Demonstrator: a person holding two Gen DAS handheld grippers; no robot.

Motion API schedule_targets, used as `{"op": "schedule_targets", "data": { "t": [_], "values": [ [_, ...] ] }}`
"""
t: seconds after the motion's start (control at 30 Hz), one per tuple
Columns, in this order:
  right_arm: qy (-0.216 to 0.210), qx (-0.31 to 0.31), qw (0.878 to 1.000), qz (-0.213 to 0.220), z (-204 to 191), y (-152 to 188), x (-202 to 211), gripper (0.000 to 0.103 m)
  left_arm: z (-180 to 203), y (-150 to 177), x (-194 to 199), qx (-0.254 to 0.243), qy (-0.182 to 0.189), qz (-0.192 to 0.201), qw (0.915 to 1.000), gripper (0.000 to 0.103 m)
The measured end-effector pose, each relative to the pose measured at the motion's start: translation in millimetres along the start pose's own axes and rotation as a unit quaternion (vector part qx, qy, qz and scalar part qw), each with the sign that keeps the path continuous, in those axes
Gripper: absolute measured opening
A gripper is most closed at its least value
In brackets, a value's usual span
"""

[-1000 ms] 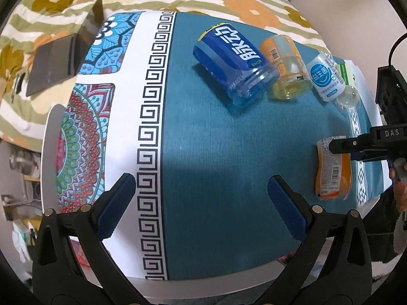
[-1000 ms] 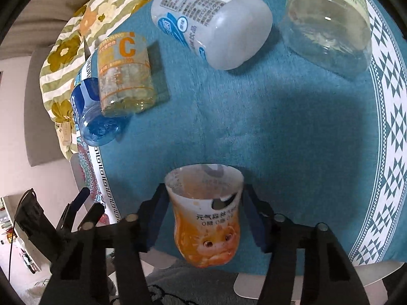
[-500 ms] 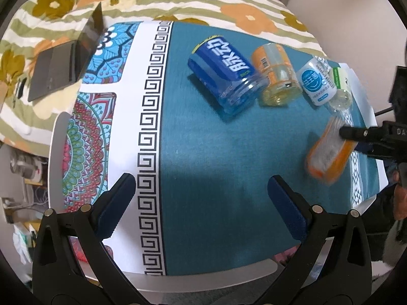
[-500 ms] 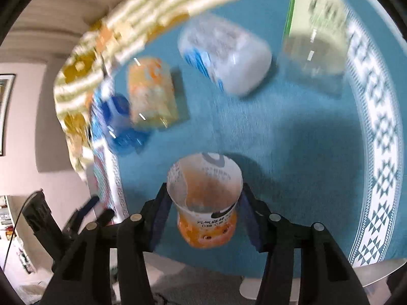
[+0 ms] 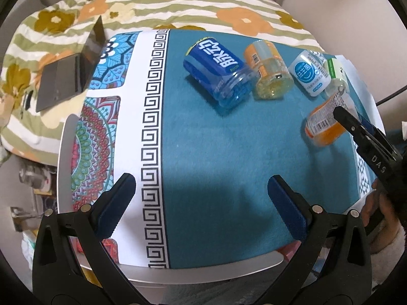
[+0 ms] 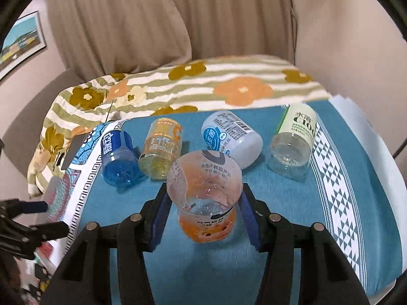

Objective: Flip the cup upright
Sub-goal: 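Set the upright cup on the cloth and open the right gripper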

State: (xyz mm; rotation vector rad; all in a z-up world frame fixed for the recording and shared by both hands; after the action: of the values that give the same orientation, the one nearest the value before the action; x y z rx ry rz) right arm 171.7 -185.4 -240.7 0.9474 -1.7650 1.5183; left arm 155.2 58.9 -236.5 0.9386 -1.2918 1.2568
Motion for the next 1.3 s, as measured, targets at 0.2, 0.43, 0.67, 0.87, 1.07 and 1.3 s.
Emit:
{"op": "schedule_targets", "data": {
  "t": [0.2,0.43,0.67,0.87,1.07,1.3],
  "values": [
    [0.01,0.03,0.999,0.026,-6.2,11.9,-4.6,0.049,0.3,7.5,-1.5,0.003,-0.008,0.006,0.9999,0.103],
    [0.017,0.057,0.998,0.028,-11.4,19.4,-3.7,0.05,3.5,10.8,0.2,0.008,-0.01,0.007,0.9999,0.103],
    [0.018,0.063,0.998,0.024,-12.5,19.8,-4.4,0.052,5.4,13.5,3.9,0.018,-0.011,0.015,0.9997,0.103],
    [0.005,0.057,0.998,0.019,-8.6,18.8,-1.1,0.092,9.5,15.0,13.4,0.031,-0.013,0.028,0.999,0.103],
    [-0.003,0.057,0.998,0.008,2.4,13.4,20.3,0.102,25.1,15.2,41.8,0.043,-0.011,0.057,0.9973,0.103],
    [-0.011,0.042,0.999,-0.007,20.9,-1.9,84.0,0.102,57.5,16.0,102.0,0.048,-0.012,0.125,0.991,0.103]
  ]
}}
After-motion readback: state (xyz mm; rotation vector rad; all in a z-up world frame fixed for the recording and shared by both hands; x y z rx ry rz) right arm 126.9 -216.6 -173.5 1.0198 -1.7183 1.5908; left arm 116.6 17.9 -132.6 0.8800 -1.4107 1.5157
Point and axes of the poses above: each gripper's, at about its wrist camera, not at the fingertips, and x roughly against the way its jaws point, z to its right, y to its underside, the point moved 6 cm from there along -x, roughly the way its jaws point, and after that the axes turned 11 degrees about -z, right-handed, at the moved point
